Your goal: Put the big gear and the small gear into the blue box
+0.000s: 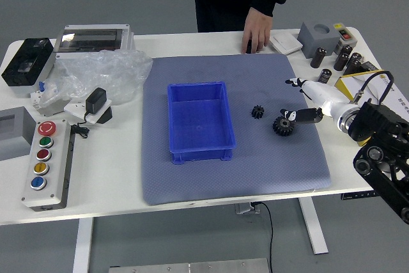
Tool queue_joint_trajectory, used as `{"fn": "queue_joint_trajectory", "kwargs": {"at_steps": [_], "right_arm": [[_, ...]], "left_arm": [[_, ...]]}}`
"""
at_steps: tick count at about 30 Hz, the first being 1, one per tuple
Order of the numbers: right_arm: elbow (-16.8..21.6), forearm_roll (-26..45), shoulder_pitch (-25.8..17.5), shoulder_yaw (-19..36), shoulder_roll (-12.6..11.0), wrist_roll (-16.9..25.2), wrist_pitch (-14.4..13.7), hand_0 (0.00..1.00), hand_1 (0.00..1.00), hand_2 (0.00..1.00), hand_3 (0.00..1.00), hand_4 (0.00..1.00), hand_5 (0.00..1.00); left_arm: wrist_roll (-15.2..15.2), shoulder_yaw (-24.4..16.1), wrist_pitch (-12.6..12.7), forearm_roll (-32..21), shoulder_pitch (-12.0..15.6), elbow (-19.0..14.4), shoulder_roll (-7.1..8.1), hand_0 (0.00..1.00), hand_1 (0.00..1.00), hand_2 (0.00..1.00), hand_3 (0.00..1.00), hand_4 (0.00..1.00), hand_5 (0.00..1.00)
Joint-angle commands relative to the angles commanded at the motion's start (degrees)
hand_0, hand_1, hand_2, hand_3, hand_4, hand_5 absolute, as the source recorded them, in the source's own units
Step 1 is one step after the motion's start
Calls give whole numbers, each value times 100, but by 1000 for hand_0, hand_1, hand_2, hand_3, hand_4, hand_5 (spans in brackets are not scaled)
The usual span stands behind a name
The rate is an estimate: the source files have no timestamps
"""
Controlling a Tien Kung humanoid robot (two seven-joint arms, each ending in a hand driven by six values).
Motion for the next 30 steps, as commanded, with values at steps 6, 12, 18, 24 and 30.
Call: {"fn": "queue_joint_trajectory", "kwargs": {"at_steps": [6, 12, 18, 24, 30], "right_arm": [[-98, -96, 190, -313, -13, -163, 180, 986, 898, 945, 978, 718, 365], [-236, -157, 388, -579, 37, -364, 409, 976, 884, 915, 963, 723, 355], [-355, -179, 542, -785, 92, -521, 612, 961, 856, 859, 965, 727, 349], [-426, -204, 628, -882, 127, -628, 711, 939, 821, 830, 971, 726, 347], [-487, -248, 712, -928, 176, -725, 786, 917, 795, 816, 969, 724, 344]], "left_arm": [[3, 4, 1, -1, -1, 0, 0, 798, 827, 821, 845, 665, 250], [5, 6, 1, 5, -6, 0, 2, 797, 826, 821, 845, 664, 250], [7, 7, -2, 15, -13, 0, 7, 798, 826, 821, 845, 664, 250], [10, 11, 0, 13, -13, 0, 8, 798, 826, 821, 845, 663, 250], [9, 6, -1, 12, -13, 0, 9, 797, 826, 820, 845, 663, 250]]}}
